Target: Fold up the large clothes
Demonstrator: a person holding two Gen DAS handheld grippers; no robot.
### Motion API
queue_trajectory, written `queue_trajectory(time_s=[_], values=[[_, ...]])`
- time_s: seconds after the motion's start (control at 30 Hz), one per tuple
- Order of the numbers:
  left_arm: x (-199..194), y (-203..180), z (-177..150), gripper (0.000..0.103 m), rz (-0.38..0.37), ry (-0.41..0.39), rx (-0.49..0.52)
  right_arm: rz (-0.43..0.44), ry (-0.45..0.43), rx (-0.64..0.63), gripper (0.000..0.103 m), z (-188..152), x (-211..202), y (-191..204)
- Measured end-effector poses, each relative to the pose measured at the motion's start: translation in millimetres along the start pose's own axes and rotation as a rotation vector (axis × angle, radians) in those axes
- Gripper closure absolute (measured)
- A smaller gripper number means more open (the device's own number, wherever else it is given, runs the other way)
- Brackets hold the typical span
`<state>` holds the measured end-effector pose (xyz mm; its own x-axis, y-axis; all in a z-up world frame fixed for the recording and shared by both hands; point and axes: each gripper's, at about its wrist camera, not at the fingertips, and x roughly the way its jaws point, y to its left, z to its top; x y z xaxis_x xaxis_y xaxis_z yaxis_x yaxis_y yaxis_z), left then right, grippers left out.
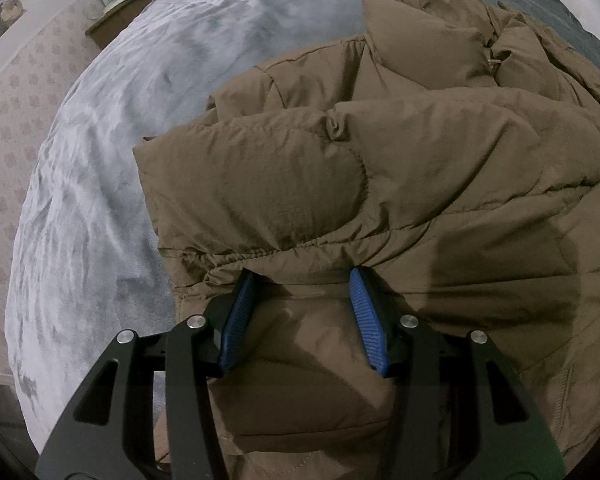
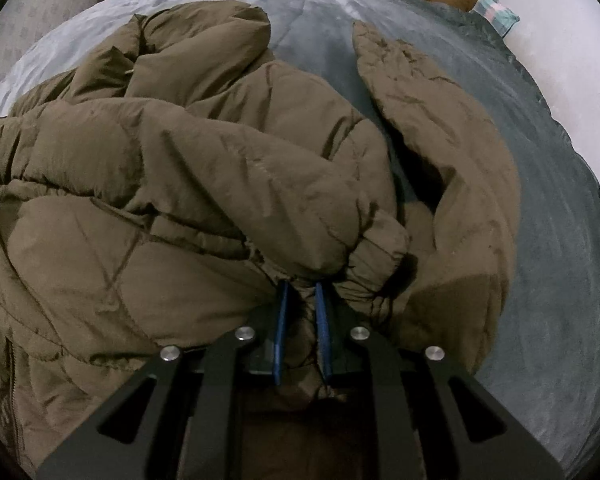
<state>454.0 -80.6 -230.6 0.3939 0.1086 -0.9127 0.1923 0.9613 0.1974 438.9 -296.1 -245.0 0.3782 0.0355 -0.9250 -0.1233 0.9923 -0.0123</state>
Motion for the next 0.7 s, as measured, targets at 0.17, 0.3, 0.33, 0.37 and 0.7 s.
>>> queue_trajectory(time_s=[0.17, 0.3, 0.33, 0.37, 0.7], values=[[-1, -3, -1, 0.053, 0.0, 0.003, 0.005, 0.017, 0.005, 0.018, 0.089, 2, 1, -3], [-2, -2, -3, 0.053, -0.006, 0.001, 0.009, 0.018, 0.01, 0.02, 0.089, 2, 3, -6], [-2, -2, -3, 0.053, -0.007, 0.001, 0.009, 0.019, 0.011, 0.021, 0.089, 3, 4, -8], [-2, -1, -3, 0.053, -0.008, 0.001, 0.01, 0.019, 0.012, 0.021, 0.089, 3, 4, -8], [1, 7, -7, 0.053, -0.014, -0.007, 0.009, 0.016, 0.017, 0.005, 0.089, 7, 8, -7]])
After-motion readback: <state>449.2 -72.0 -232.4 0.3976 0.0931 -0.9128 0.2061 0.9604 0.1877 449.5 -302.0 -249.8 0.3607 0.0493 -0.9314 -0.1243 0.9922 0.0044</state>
